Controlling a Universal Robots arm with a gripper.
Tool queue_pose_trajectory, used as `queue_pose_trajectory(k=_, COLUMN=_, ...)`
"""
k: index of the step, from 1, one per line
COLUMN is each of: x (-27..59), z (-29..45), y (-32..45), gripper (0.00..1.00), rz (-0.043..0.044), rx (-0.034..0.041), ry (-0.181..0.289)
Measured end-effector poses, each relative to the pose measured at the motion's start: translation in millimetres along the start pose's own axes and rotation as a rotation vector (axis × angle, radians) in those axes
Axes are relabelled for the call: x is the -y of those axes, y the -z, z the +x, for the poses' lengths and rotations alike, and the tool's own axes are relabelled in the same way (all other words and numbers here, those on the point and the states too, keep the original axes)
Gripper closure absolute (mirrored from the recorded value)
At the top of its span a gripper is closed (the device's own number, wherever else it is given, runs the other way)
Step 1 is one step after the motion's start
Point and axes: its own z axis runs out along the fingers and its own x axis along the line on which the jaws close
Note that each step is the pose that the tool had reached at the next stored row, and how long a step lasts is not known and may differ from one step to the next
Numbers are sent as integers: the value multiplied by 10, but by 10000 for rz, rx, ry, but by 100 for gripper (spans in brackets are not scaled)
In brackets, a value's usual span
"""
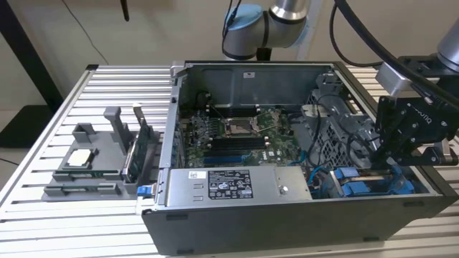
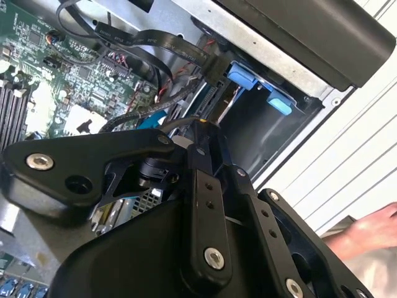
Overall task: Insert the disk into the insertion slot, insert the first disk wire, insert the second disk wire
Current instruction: 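Insert the first disk wire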
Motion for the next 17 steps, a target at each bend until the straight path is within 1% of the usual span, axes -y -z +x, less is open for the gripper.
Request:
queue_pose_trajectory(k=8, x=0, z=-1, y=0, gripper=81, rz=0, rx=1, ry=0)
queue_pose_trajectory(k=10, x=0, z=-1, y=1, gripper=81, rz=-1, rx=14, ry=0)
queue_pose_trajectory(k=11, x=0, z=-1, y=1, gripper=81, rz=0, rx=35, ry=2)
queue_pose_trajectory(k=13, x=1, z=-1, y=-3, gripper=81, rz=-2, rx=121, ry=7)
queue_pose_trajectory(k=15, x=1, z=-4, y=-10, gripper=81, rz=-3, rx=174, ry=11)
queue_pose_trajectory(k=17, x=6, z=-4, y=-18, gripper=81, rz=-5, rx=249, ry=14)
